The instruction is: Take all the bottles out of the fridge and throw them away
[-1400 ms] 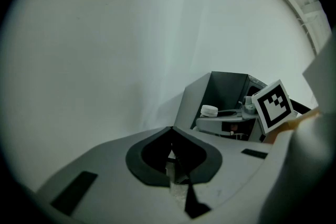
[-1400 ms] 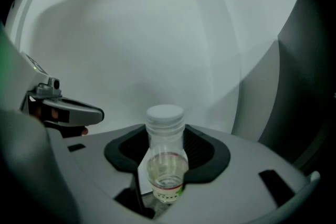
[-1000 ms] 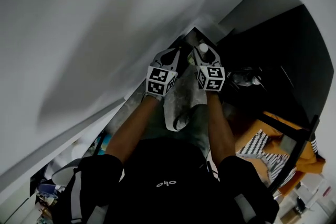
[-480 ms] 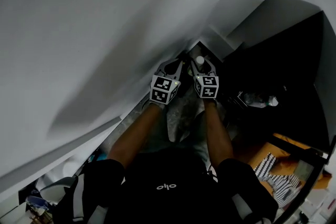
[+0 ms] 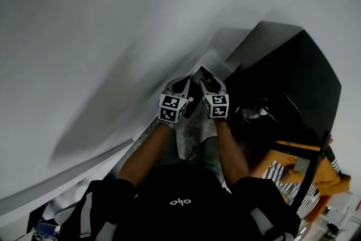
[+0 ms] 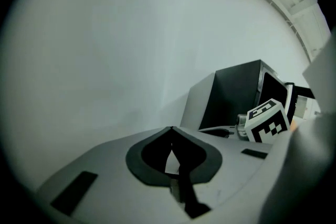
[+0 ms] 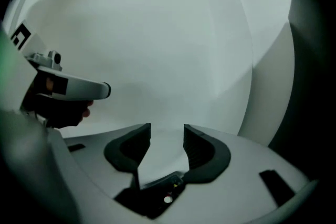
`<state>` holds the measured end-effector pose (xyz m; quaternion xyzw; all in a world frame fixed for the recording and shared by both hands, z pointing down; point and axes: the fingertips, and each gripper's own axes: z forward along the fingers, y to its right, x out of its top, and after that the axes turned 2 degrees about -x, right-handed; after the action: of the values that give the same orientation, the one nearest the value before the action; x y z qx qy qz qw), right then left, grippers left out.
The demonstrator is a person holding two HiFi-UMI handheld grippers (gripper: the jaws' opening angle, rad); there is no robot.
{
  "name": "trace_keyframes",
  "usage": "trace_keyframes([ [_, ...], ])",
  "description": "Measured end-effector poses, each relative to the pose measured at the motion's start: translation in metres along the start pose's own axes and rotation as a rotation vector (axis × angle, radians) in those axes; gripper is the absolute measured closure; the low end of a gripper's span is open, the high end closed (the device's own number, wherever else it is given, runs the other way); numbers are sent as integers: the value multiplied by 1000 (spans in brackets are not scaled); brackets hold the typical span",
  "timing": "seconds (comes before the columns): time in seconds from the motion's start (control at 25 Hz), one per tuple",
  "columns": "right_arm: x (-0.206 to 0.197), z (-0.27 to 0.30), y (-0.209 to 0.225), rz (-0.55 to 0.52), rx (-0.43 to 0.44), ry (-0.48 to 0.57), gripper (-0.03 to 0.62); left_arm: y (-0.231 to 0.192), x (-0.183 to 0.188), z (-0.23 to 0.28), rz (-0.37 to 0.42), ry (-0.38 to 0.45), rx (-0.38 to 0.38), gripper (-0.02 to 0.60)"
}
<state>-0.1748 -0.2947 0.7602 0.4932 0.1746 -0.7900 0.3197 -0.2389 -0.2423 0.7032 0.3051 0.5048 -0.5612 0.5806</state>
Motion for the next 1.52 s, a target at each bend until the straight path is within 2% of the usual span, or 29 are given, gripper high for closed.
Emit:
trace_keyframes([
  [0.12, 58, -49, -13, 18, 4, 8, 408, 27, 57, -25, 12, -16, -26, 574],
  [0.32, 138, -121, -16, 79, -46, 38, 510, 70, 138, -53, 37, -34, -74, 575],
  [0.44, 170, -158, -12, 113, -75, 70, 585, 90, 171, -67, 37, -18, -96, 575],
  [0.56, 186, -186, -6, 127, -91, 103, 585, 109, 185, -72, 57, -7, -113, 575],
  [0.76, 186, -220, 12, 143, -131, 131, 585, 141, 187, -68, 87, -13, -153, 574],
  [0.96, 180, -258, 41, 177, -208, 154, 585, 184, 189, -55, 121, -23, -229, 575],
  [1.52, 109, -427, 155, 329, -592, 189, 585, 372, 166, -12, 230, -72, -588, 575],
])
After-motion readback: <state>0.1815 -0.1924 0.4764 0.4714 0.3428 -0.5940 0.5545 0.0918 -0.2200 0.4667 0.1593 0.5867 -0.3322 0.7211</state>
